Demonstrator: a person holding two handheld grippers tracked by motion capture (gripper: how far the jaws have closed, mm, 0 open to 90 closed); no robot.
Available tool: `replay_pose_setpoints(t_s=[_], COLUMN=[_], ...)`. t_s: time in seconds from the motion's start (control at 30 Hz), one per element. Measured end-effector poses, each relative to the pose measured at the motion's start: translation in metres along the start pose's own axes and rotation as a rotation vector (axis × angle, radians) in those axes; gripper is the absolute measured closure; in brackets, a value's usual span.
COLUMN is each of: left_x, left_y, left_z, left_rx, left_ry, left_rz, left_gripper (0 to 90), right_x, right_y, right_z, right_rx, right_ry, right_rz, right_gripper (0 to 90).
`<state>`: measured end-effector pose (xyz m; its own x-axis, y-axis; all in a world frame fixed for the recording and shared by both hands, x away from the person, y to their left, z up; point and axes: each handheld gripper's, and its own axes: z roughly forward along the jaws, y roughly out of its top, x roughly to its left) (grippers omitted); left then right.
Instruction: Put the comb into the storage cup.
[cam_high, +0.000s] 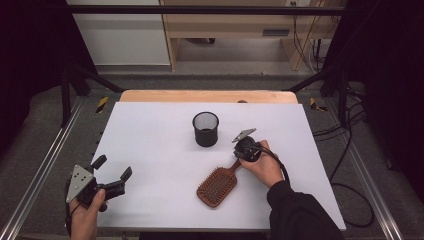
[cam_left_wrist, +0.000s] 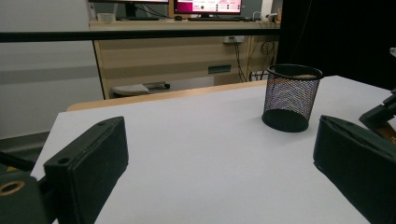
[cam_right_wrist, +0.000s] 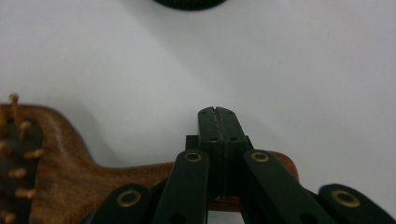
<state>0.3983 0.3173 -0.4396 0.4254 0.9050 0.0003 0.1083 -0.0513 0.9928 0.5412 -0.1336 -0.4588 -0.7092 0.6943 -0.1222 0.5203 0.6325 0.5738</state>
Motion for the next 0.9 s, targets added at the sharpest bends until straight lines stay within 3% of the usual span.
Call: replay_pose_setpoints(t_s=[0.4,0.9], left_x=[-0.001,-0.001], left_y=[0.000,-0.001], left_z=[0.000,0.001], left_rx=[0.007,0.012], left_ry=[-0.003,-0.006], left_rz=[0.002,0.003], left_gripper=[3.2,3.2], right_x=[0.008,0.027], right_y=[-0.035,-0.061], right_z=[-0.028,-0.051], right_rx=[0.000,0.049], right_ry=[0.053,0.119], right_rz=[0.071,0.087], right_gripper=[90.0,90.0])
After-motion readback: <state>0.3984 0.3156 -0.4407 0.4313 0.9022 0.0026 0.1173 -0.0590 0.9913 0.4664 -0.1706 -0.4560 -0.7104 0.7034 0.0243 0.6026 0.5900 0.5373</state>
